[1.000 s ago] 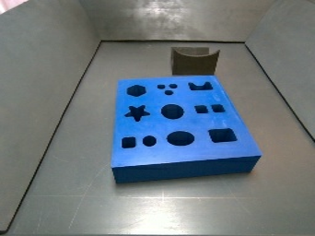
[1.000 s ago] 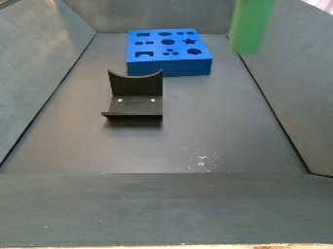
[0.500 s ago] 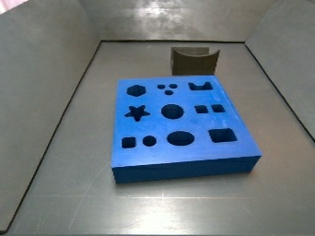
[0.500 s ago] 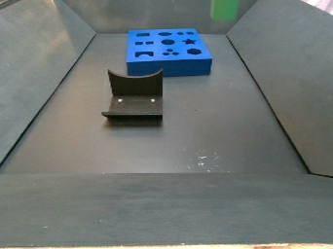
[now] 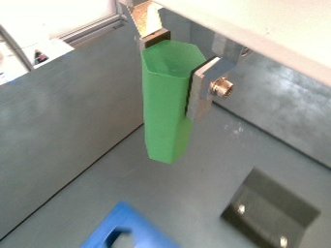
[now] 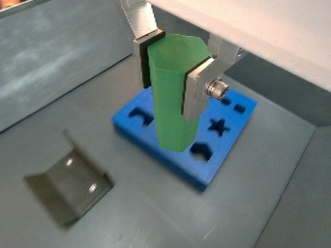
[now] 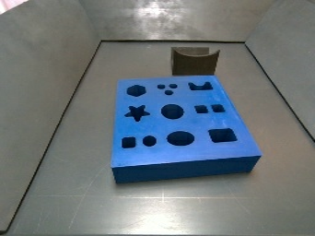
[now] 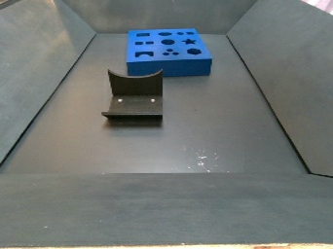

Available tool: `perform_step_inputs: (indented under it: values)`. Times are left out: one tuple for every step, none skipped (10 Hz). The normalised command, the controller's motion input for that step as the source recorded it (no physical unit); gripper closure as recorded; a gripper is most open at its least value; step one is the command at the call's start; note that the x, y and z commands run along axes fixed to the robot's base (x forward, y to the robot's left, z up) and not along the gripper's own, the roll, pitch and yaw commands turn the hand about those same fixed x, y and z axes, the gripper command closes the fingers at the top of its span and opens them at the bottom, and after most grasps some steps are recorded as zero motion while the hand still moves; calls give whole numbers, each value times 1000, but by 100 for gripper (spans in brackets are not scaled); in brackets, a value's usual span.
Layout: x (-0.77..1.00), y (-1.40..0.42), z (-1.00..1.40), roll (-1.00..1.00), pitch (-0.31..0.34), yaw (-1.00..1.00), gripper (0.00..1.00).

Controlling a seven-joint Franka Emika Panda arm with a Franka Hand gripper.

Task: Pick up the hexagon object. Move to above the board. Insert the hexagon object.
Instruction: Move to above the board, then insert the hexagon object.

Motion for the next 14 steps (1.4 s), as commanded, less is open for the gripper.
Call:
perform_step_inputs:
  values:
    - [188,-1000,182,-3,116,6,100]
    - [199,-1000,183,-16,123,6,100]
    - [214,-1000,187,4,133,9,100]
    - [232,-1000,196,2,135,7,100]
    - [258,-1000,194,12,135,6,100]
    - [206,-674,135,11,133,11,100]
    - [154,-397,93,18,133,6,100]
    - [111,-221,59,20,110,7,100]
    - [0,49,0,0,0,0,100]
    - [0,106,-100,51,0,6,100]
    - [0,203,-314,154,0,31,100]
    - [0,457,-491,229,0,57,100]
    - [0,314,-363,197,0,40,100]
    - [0,0,-29,0,-6,0,100]
